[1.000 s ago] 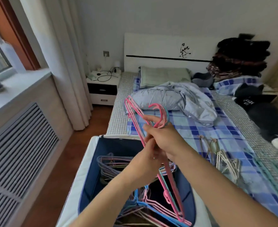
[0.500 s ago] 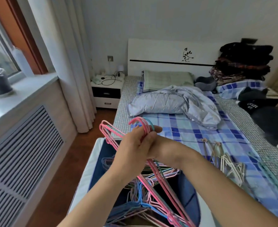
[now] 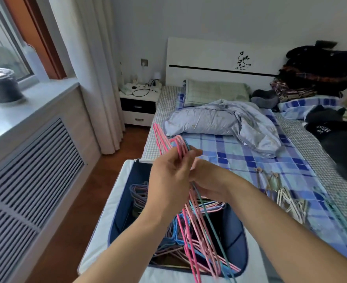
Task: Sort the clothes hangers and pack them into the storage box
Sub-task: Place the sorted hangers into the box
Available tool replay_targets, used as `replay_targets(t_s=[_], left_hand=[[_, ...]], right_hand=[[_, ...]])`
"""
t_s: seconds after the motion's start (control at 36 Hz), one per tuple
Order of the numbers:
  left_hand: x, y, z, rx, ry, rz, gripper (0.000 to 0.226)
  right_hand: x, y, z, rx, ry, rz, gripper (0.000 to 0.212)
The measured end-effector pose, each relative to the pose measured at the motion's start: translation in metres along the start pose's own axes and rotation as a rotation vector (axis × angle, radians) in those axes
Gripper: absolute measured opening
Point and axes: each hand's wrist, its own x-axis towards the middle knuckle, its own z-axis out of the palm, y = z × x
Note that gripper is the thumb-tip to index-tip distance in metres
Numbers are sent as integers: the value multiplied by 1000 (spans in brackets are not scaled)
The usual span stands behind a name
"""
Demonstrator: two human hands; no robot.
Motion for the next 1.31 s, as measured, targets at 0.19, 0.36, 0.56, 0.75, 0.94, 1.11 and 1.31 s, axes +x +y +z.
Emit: replay_targets(t_s=[0.19, 0.36, 0.56, 0.75, 0.94, 1.11, 1.31], left_hand=[[-14, 3, -15, 140, -40, 190, 22], [-18, -15, -67, 319, -149, 297, 24], [-41, -127, -126, 774, 99, -220, 26], [-61, -187, -141, 1019, -93, -279, 35], [-73, -192, -134, 857, -8, -316, 46], [-33, -128, -113, -325, 412, -470, 68], [24, -60, -136, -730, 463, -416, 41]], right_hand=[[14, 3, 14, -17, -5, -161, 14], [32, -5, 8, -586, 176, -258, 35], [19, 99, -22, -1136, 163, -107, 35], [18, 178, -6, -1330, 103, -193, 27], [51, 168, 4, -1266, 464, -344, 35], [47, 142, 24, -1181, 471, -645, 23], [30, 143, 25, -1279, 164, -936, 16]])
